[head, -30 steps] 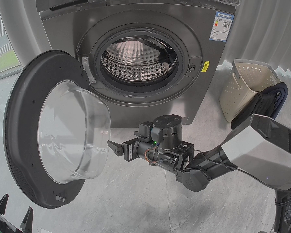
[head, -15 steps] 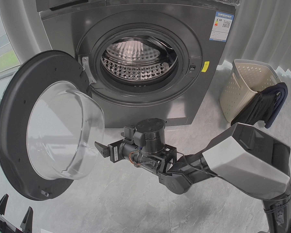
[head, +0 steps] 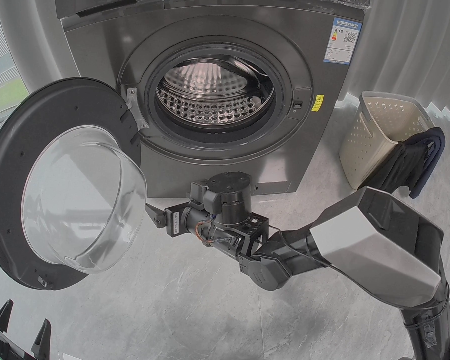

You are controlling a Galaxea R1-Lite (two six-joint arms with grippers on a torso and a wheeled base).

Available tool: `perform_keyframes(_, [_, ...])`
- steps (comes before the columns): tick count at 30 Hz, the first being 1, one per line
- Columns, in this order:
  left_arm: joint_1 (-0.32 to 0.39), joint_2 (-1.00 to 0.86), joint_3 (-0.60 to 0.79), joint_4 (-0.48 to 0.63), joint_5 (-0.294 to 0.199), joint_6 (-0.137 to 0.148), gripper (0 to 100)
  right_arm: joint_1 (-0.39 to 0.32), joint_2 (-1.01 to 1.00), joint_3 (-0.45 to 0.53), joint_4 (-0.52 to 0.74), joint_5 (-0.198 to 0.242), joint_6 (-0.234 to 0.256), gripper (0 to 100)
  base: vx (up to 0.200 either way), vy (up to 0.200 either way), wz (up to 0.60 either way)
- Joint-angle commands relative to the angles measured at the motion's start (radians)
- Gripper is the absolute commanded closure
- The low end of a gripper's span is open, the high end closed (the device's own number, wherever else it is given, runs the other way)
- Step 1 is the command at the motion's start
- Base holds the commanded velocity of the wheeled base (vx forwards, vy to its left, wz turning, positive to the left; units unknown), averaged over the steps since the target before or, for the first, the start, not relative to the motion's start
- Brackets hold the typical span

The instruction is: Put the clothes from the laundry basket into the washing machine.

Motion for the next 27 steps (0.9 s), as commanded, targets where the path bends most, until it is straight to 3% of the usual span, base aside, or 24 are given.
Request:
perform_keyframes(1, [0.0, -0.015, 0.016, 0.0, 0.0, -0.002, 0, 0.024, 0.059, -0.079, 0.021, 0.002, -0.001, 0, 0.0, 0.0, 0.0])
perform_keyframes(11, [0.0, -0.015, 0.016, 0.0, 0.003, -0.008, 0, 0.067, 0.18, -0.305, 0.092, -0.011, 0.004, 0, 0.0, 0.0, 0.0])
perform_keyframes(16, [0.0, -0.015, 0.016, 0.0, 0.003, -0.008, 0, 0.053, 0.162, -0.294, 0.09, -0.017, 0.009, 0, 0.0, 0.0, 0.0])
perform_keyframes(18, [0.0, -0.015, 0.016, 0.0, 0.003, -0.008, 0, 0.039, 0.105, -0.256, 0.09, -0.034, 0.007, 0, 0.0, 0.0, 0.0])
perform_keyframes(24, [0.0, -0.015, 0.016, 0.0, 0.003, -0.004, 0, -0.054, -0.164, 0.013, 0.093, -0.038, -0.008, 0, 0.0, 0.0, 0.0])
perform_keyframes(27, [0.0, -0.015, 0.016, 0.0, 0.001, -0.004, 0, -0.122, -0.394, 0.254, 0.101, -0.038, -0.037, 0, 0.0, 0.0, 0.0])
